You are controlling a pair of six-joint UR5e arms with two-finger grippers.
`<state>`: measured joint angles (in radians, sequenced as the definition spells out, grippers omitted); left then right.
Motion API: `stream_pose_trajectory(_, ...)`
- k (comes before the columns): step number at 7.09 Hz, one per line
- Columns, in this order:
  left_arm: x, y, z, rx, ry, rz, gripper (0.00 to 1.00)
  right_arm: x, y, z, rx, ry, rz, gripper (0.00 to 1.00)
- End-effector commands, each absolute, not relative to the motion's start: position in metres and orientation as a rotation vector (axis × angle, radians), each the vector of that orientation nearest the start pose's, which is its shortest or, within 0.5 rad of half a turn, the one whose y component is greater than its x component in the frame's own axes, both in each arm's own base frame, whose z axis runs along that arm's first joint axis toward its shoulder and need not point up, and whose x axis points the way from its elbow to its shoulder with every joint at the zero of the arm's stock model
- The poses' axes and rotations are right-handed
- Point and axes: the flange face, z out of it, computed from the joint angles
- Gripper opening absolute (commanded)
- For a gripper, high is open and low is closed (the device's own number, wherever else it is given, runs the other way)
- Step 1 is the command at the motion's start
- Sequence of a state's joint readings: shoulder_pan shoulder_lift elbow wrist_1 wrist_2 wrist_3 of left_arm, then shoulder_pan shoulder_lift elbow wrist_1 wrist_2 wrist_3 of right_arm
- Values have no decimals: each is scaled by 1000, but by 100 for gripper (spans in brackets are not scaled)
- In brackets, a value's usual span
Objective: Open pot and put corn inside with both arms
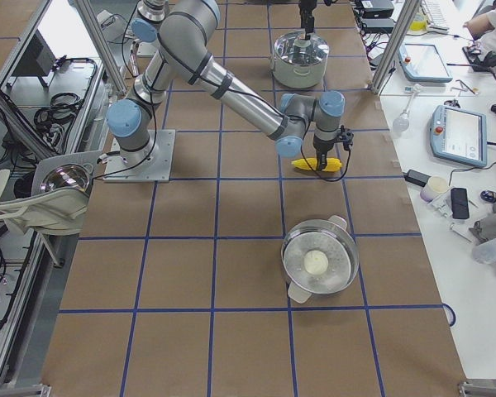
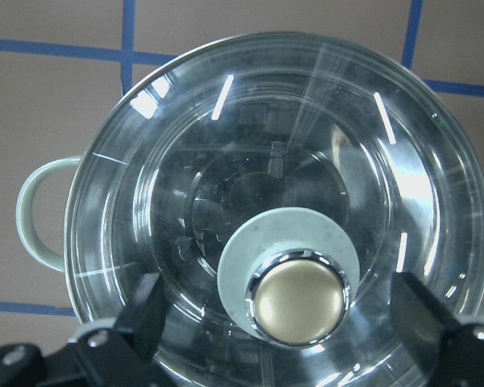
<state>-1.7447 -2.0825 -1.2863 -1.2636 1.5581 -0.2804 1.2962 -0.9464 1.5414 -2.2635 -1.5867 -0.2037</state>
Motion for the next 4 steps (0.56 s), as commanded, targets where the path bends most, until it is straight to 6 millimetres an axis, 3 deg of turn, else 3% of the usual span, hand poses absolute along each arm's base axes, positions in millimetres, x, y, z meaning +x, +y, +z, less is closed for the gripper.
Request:
stream_pose_trajectory(1, -256, -665, 343, -162, 3161, -91, 84, -58, -696, 249, 123, 3176, -219, 0)
stream_pose_trajectory(2, -256, -664, 347, -162, 3161, -98, 50, -52, -690, 288, 125, 3169, -187, 0)
stream_pose_trajectory(3, -257, -663, 345, -162, 3161, -91, 24, -50, -683, 321, 129, 3181, -186, 0)
stream_pose_trajectory(4, -257, -664, 346, -162, 3160, -98, 0, -34, -675, 350, 167, 3174, -176, 0)
